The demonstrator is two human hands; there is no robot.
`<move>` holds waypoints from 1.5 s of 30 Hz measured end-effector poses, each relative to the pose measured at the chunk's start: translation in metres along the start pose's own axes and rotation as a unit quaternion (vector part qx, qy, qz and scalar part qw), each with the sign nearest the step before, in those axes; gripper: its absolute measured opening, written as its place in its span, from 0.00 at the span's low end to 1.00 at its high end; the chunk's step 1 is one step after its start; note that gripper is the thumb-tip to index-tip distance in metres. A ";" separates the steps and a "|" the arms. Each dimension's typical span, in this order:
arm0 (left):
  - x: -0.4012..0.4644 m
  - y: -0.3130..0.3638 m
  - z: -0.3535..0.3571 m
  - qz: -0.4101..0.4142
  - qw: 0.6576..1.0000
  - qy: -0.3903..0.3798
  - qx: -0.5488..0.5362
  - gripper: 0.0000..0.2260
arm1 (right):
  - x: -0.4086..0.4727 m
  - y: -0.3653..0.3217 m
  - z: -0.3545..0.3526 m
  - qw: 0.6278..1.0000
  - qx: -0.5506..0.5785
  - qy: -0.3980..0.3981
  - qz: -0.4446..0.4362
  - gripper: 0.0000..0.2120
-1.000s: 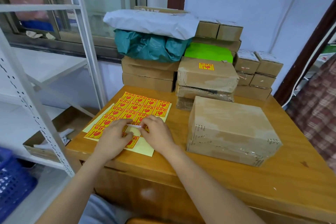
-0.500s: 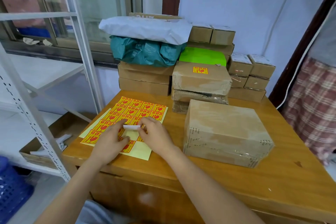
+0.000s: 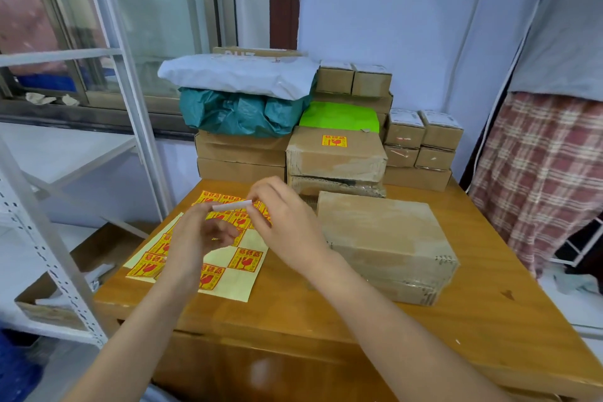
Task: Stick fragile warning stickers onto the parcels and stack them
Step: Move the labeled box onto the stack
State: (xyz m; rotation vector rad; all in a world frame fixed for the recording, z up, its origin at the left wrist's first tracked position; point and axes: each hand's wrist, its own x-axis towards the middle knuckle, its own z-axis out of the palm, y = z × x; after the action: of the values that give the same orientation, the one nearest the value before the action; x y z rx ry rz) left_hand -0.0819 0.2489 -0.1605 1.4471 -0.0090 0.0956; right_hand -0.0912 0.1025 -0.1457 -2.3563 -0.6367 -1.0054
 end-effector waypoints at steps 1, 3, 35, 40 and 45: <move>-0.002 0.006 0.006 -0.022 0.999 -0.012 -0.044 0.12 | 0.000 0.002 -0.006 1.000 -0.008 0.011 -0.012 0.12; -0.005 0.013 0.019 -0.033 0.994 -0.046 -0.090 0.10 | -0.002 0.009 -0.020 0.999 -0.029 0.030 -0.034 0.12; -0.001 0.006 0.184 0.144 0.937 -0.251 0.194 0.11 | -0.067 0.128 -0.142 0.909 0.182 -0.018 0.375 0.10; -0.002 0.004 0.181 0.122 0.943 -0.244 0.192 0.10 | -0.067 0.129 -0.139 0.932 0.105 -0.048 0.344 0.08; -0.005 0.004 0.180 0.145 0.926 -0.242 0.252 0.06 | -0.068 0.129 -0.138 0.939 0.090 -0.067 0.326 0.11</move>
State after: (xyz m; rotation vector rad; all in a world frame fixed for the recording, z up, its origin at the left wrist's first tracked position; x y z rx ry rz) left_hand -0.0779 0.0711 -0.1350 1.9469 -0.6474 -0.0236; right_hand -0.1296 -0.0942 -0.1465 -2.2356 0.0318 -0.4678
